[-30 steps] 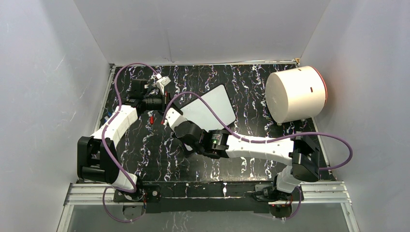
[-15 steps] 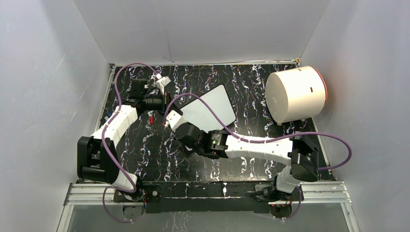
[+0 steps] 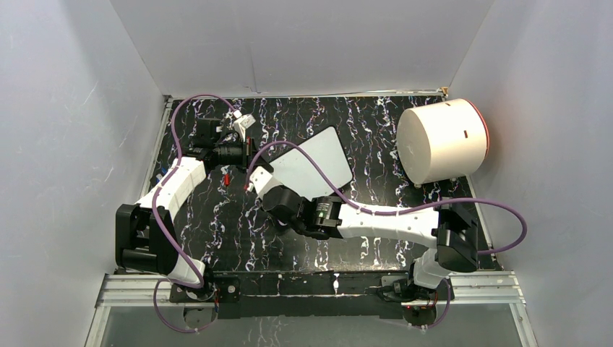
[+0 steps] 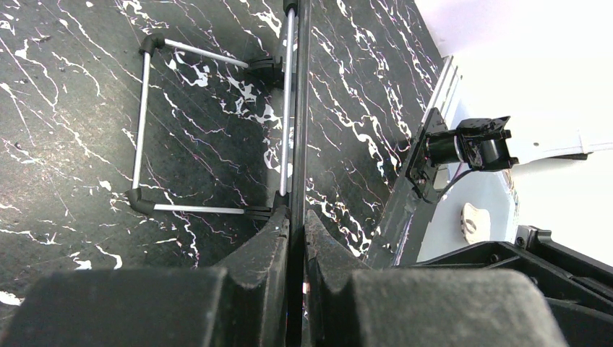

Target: Write a sentence on the whiteboard

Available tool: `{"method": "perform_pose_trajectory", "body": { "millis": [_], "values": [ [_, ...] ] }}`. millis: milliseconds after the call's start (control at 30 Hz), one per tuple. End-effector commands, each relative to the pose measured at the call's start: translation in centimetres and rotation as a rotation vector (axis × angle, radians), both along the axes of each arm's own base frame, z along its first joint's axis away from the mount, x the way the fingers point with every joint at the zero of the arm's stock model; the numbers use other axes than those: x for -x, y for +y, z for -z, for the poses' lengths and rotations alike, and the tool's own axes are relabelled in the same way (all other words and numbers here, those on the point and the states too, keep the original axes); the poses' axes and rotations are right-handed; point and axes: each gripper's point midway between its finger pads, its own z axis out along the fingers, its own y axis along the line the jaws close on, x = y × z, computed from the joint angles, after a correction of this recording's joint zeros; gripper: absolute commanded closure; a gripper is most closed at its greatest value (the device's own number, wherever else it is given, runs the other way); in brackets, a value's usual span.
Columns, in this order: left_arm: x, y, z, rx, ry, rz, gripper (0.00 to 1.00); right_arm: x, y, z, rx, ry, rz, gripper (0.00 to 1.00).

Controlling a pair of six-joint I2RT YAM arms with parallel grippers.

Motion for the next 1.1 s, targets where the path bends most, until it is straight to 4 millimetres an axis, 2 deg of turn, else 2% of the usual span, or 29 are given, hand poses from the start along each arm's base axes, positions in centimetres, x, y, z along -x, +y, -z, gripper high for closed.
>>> {"method": "perform_pose_trajectory", "body": {
  "millis": [0,367,1067],
  "values": [
    [0.8,-0.3,1.2,-0.028,0.062,0.009,1.00,-0.8,0.3,-4.6,-0.151,-0.084,0.038,1.00],
    [0.8,-0.3,1.3,-0.028,0.067,0.009,1.00,-1.5,1.1,-6.3,-0.220,-0.129,0.050,1.00],
    [0.8,-0.3,1.3,-0.027,0.068,0.011,1.00,-2.0,2.4,-5.6,-0.192,-0.145,0.030,1.00]
  ]
}}
